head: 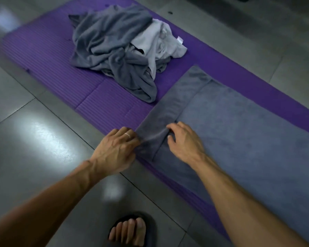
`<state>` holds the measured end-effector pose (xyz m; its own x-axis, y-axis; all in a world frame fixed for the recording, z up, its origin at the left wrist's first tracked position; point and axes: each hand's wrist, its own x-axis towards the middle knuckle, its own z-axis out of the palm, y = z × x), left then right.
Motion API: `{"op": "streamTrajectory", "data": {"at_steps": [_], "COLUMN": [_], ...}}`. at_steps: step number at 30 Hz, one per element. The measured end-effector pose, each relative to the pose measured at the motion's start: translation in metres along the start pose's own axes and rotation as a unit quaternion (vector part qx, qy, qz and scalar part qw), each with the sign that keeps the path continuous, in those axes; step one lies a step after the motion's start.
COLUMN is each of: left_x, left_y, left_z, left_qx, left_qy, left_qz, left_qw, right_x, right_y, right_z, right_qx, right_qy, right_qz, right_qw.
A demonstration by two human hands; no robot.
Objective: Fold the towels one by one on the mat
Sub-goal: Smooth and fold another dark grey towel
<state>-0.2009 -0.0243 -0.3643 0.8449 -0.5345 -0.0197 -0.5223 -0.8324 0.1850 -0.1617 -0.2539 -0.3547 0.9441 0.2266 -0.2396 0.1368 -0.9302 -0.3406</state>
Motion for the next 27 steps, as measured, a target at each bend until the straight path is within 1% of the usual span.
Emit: {"op": "streamTrajectory", "data": {"at_steps": [2,3,6,10,13,15,17,18,19,20,21,23,25,27], "left_x": [0.018,0.027,0.046,0.042,0.034,0.034,0.046,0.056,0.066,0.076,0.085,0.095,0.098,0.098], "left_y": [0.017,0.025,0.041,0.052,0.056,0.054,0.049,0.046,0.045,0.045,0.046,0.049,0.052,0.054], "left_z": [0.001,0.004,0.018,0.025,0.030,0.030,0.027,0.026,0.026,0.026,0.029,0.037,0.043,0.044], "left_qx": [-0.026,-0.032,-0.019,-0.031,-0.054,-0.069,-0.069,-0.066,-0.067,-0.074,-0.085,-0.097,-0.082,-0.081], "left_qy": [0.019,0.014,-0.034,-0.015,-0.003,0.027,0.053,0.062,0.062,0.049,0.021,-0.037,-0.062,-0.074], "left_qz": [-0.040,-0.058,-0.098,-0.118,-0.106,-0.111,-0.117,-0.114,-0.106,-0.100,-0.097,-0.109,-0.127,-0.131], "left_qw": [0.999,0.998,0.994,0.992,0.993,0.991,0.989,0.989,0.990,0.991,0.991,0.989,0.987,0.985], "right_x": [0.018,0.026,0.045,0.050,0.048,0.061,0.087,0.101,0.114,0.123,0.129,0.131,0.136,0.158], "right_y": [0.008,0.011,0.020,0.033,0.046,0.050,0.049,0.048,0.047,0.047,0.048,0.060,0.082,0.104], "right_z": [-0.003,-0.004,-0.005,-0.003,-0.006,-0.014,-0.024,-0.028,-0.030,-0.029,-0.026,-0.018,-0.018,-0.031], "right_qx": [-0.024,-0.049,-0.116,-0.119,-0.130,-0.122,-0.098,-0.094,-0.097,-0.107,-0.120,-0.160,-0.202,-0.205], "right_qy": [0.018,0.015,0.017,0.058,0.044,0.070,0.101,0.100,0.078,0.041,-0.004,-0.084,-0.101,-0.099], "right_qz": [-0.028,-0.053,-0.125,-0.185,-0.229,-0.226,-0.191,-0.169,-0.148,-0.131,-0.123,-0.138,-0.157,-0.114], "right_qw": [0.999,0.997,0.985,0.974,0.964,0.964,0.971,0.976,0.981,0.985,0.985,0.974,0.961,0.967]}}
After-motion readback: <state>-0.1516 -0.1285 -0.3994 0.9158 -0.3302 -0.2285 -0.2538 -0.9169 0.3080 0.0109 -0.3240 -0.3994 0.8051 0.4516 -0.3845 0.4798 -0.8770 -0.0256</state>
